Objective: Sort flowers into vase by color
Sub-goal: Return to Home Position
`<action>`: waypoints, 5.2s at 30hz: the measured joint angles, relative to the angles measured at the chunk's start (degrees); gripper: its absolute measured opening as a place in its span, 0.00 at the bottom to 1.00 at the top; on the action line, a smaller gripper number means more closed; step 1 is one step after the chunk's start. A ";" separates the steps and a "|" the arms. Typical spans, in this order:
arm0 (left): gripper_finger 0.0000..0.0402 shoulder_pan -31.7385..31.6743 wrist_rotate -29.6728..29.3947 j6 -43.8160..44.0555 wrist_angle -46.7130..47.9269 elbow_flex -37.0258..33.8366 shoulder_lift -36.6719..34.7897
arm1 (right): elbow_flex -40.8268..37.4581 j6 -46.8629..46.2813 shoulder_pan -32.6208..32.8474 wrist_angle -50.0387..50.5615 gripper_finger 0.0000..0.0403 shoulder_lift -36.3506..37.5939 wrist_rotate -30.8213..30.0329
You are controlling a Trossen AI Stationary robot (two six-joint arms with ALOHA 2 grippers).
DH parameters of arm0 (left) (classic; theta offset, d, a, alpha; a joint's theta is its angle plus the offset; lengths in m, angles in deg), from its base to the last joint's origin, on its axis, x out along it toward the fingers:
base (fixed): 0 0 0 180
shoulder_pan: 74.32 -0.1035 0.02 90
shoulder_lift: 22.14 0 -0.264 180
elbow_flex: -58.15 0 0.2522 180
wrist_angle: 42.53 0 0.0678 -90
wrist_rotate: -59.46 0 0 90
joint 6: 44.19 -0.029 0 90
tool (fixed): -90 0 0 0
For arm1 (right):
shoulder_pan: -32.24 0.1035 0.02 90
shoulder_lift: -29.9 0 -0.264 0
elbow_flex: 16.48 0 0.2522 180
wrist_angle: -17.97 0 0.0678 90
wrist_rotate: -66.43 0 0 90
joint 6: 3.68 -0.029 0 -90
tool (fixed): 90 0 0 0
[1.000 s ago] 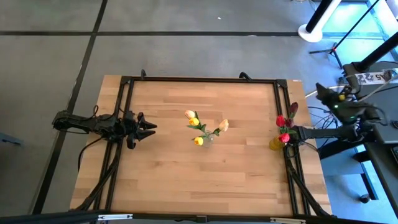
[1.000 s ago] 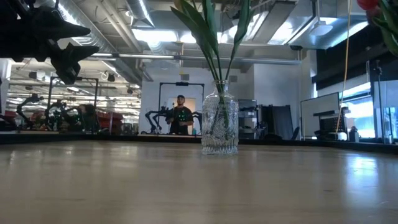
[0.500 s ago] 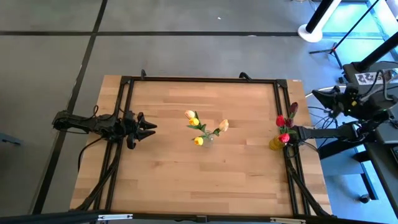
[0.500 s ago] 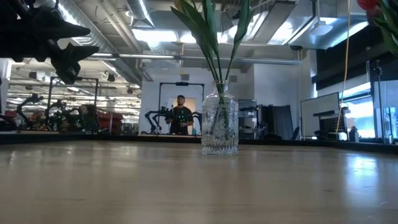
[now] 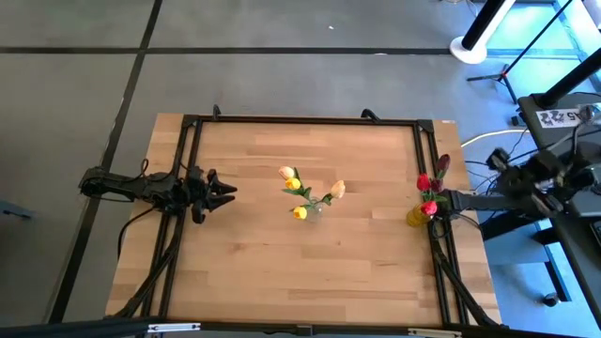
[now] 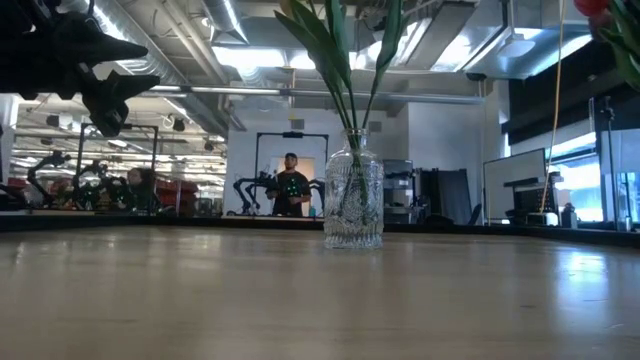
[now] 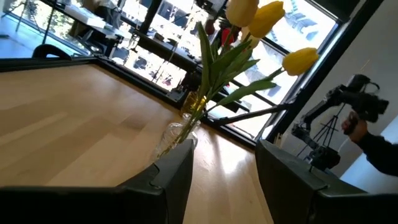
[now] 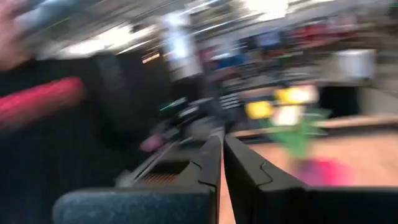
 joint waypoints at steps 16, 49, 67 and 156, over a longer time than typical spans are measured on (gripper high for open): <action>0.42 -0.01 -0.97 -0.39 -0.66 0.00 0.01 | -10.35 5.25 -12.55 -3.31 0.05 0.02 35.20; 0.42 -0.02 -0.92 -2.66 -0.35 0.00 0.01 | -22.66 -4.47 -12.51 -39.70 0.05 0.04 53.38; 0.42 0.00 -0.91 -1.41 -0.27 0.00 0.02 | -34.49 0.44 -11.51 -53.00 0.05 0.07 67.44; 0.42 -0.02 -0.91 -0.59 -0.29 0.00 0.22 | -63.45 -5.47 38.51 -67.16 0.05 0.04 41.71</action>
